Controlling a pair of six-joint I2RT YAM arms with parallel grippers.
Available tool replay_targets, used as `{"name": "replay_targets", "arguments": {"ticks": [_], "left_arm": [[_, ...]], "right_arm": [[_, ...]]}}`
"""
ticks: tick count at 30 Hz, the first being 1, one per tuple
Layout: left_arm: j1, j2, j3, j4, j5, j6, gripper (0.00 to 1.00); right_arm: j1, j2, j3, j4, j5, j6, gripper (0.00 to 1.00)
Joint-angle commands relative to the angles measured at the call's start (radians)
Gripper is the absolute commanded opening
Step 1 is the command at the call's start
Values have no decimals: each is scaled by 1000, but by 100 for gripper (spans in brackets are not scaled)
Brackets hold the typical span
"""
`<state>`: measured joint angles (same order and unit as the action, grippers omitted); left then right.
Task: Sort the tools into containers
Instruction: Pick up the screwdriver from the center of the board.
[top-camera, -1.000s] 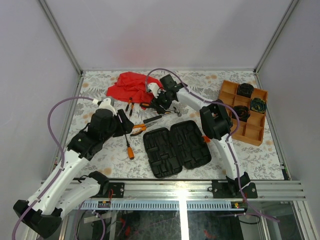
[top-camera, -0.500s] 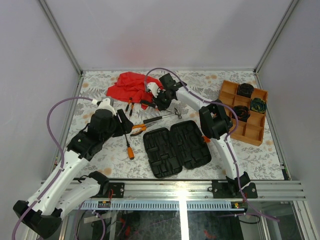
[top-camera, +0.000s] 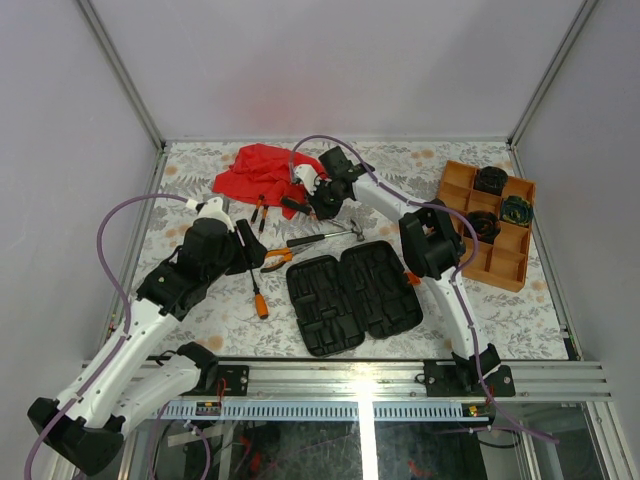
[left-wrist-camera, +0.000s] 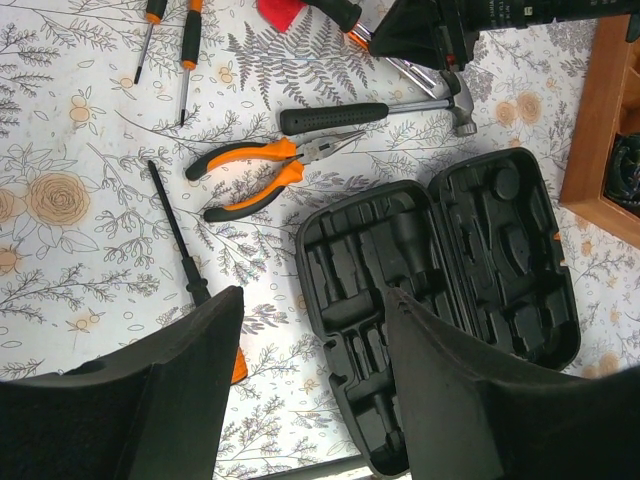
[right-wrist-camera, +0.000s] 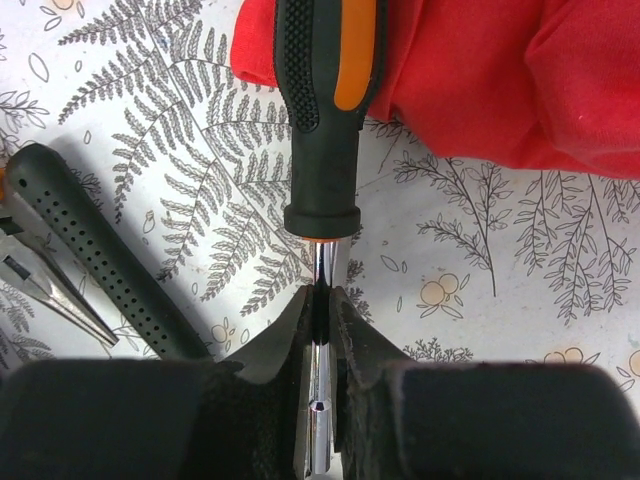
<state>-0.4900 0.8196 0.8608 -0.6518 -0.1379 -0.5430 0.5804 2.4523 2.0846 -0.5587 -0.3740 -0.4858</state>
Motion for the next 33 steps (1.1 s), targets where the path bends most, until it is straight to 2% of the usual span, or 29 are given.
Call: {"name": "replay_targets", "arguments": {"ticks": [1,9,13,20,25,33], "left_arm": [[5,1,-8,17,-3,20,58],[6,-3,-9,18,-6,18,58],[5,1,-8,17,-4,19,58],[5,-13,-12,19,-10,6,59],[5,-30,-19,41,-50,-51,68],[5,5,-12,144,13,-122,74]], "right_arm": [[-4,-107,-7,41,-43,20,7],[-4,-144,-39,57,-72,43,6],[-4,-181,-80,85,-75,65,1],[-4,-310,-184,197,-28,197,0],[-4,-488,-417,381,30,391,0],[-1,-823,-865,653,82,680,0]]}}
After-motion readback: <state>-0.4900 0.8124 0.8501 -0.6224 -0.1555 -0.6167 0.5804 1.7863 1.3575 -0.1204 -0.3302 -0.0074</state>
